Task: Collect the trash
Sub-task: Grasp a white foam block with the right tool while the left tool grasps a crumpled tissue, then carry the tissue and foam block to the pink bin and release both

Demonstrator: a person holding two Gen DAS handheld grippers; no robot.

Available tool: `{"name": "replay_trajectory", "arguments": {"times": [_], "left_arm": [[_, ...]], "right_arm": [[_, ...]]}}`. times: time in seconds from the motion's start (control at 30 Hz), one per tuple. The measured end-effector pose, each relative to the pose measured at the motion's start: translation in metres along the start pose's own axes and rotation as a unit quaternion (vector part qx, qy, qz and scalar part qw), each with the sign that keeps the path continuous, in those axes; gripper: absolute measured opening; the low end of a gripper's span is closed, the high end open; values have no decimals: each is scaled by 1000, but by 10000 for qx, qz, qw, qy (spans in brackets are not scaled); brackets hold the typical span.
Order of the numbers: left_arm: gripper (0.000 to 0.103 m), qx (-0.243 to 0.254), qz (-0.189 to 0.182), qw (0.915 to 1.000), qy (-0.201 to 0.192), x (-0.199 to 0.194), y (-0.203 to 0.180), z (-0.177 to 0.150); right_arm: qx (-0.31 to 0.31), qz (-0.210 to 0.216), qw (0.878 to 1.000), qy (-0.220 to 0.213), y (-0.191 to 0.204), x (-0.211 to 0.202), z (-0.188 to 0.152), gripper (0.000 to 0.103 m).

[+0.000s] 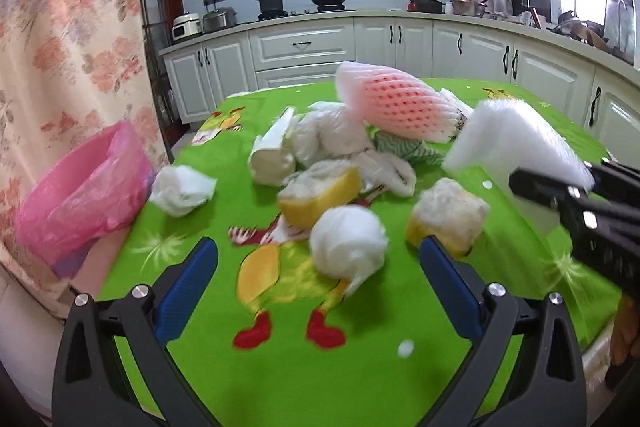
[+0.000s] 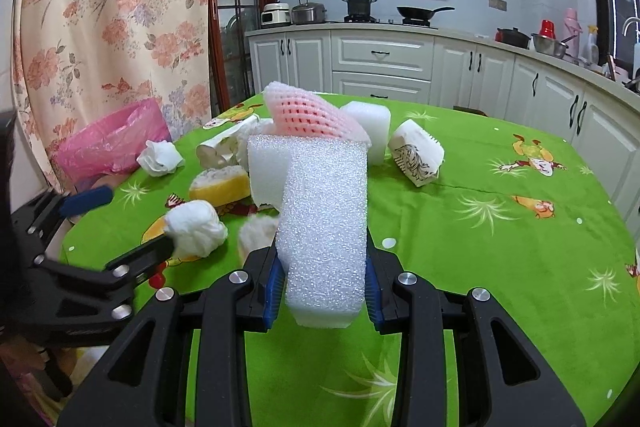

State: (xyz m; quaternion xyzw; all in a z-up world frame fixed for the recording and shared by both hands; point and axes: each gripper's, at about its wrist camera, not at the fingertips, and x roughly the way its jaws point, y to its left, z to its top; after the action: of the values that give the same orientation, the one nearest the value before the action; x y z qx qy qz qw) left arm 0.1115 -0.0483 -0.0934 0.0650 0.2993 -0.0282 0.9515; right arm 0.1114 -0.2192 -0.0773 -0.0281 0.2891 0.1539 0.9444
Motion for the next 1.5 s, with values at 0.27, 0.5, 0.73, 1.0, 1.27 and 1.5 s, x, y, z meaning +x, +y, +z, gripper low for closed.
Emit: {"name": "replay_trajectory", "arguments": {"times": [0.27, 0.5, 0.73, 1.0, 1.27, 1.5], "left_arm": [[61, 121, -157, 9989, 434, 43, -14, 3], [27, 200, -313, 9987, 337, 40, -12, -3], [24, 205, -338, 9992, 55, 18, -7, -2], [24, -93, -285, 9994, -184, -11, 19, 2], [24, -347, -160, 9990, -252, -26, 44, -1], [24, -566, -27, 9977, -366, -39, 70, 0]], "right_arm": [[57, -68, 10000, 17, -4, 1, -1, 33], [-4, -178, 9997, 164, 0, 6, -1, 33], [-155, -355, 9991, 150, 6, 3, 2, 33], [-387, -361, 9986, 82, 21, 1, 10, 33], [-591, -232, 9979, 99, 42, 4, 16, 33], [-839, 94, 9964, 117, 69, 10, 24, 33]]}}
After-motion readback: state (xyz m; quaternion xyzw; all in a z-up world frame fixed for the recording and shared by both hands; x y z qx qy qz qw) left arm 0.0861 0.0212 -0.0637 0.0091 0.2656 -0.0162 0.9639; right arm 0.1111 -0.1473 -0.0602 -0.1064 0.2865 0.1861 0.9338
